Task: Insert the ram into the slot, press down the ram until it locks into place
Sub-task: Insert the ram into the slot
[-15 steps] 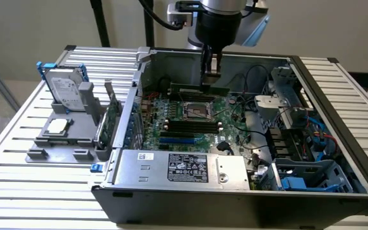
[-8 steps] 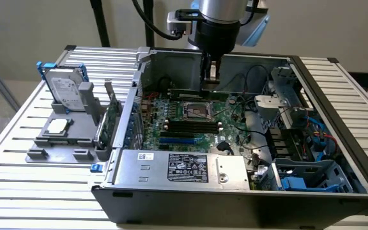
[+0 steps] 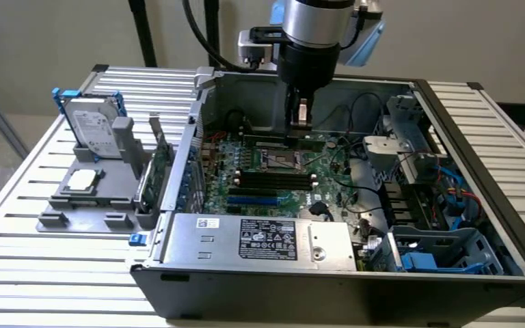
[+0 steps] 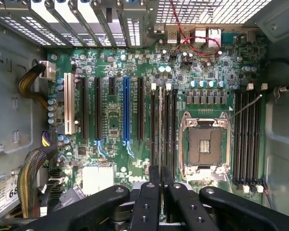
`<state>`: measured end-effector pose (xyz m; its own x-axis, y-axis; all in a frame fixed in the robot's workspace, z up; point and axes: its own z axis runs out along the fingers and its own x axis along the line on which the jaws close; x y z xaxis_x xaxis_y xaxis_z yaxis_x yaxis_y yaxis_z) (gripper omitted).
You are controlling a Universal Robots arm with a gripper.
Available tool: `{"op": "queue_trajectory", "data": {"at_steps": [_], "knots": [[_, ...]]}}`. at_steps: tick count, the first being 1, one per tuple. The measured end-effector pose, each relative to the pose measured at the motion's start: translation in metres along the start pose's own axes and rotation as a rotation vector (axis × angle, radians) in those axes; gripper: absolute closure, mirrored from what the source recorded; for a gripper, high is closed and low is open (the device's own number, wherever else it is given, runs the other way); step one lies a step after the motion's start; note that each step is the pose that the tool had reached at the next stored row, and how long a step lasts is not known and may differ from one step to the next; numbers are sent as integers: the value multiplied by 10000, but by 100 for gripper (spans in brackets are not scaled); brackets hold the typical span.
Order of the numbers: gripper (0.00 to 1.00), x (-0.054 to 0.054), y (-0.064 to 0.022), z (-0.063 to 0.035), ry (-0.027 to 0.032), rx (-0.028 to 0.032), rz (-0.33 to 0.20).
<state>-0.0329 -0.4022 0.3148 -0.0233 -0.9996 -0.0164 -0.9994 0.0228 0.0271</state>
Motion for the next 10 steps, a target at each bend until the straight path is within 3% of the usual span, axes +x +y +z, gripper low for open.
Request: {"op": "queue_trajectory", "data": {"at_steps": [10], "knots": [[87, 7, -5, 182, 0, 18, 0]]}}
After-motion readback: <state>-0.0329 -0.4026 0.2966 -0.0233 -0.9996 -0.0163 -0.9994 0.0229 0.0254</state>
